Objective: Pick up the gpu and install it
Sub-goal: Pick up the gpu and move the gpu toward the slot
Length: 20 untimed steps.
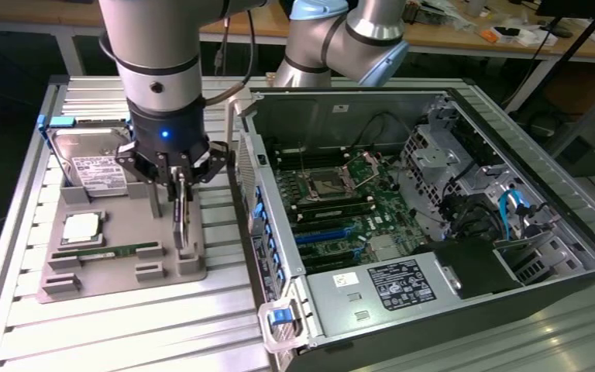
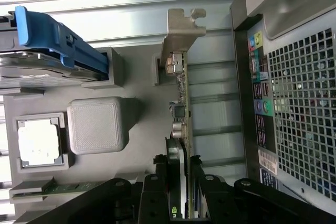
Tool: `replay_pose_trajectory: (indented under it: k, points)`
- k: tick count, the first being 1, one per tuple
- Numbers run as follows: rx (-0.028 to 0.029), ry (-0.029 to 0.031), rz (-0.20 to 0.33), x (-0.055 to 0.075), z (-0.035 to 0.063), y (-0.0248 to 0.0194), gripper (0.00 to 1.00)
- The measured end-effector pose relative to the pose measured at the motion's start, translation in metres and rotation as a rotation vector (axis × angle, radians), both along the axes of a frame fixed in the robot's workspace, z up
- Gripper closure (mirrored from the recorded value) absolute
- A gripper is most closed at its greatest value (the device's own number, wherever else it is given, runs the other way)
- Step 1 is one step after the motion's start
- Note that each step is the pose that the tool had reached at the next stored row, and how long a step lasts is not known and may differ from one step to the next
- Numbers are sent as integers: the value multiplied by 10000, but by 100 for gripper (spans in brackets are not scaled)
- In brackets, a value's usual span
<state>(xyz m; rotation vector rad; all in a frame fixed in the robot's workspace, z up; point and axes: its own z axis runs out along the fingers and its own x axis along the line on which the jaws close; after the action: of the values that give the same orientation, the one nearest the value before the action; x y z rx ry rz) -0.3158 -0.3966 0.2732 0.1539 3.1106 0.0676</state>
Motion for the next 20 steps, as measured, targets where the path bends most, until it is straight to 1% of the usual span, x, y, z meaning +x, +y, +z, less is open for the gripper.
replay_pose_trajectory:
  k: [8, 15, 20]
  points:
    - [0, 0, 0, 0, 79, 4, 72]
    - [0, 0, 0, 0, 118, 10, 72]
    - [0, -1, 0, 0, 122, 11, 72]
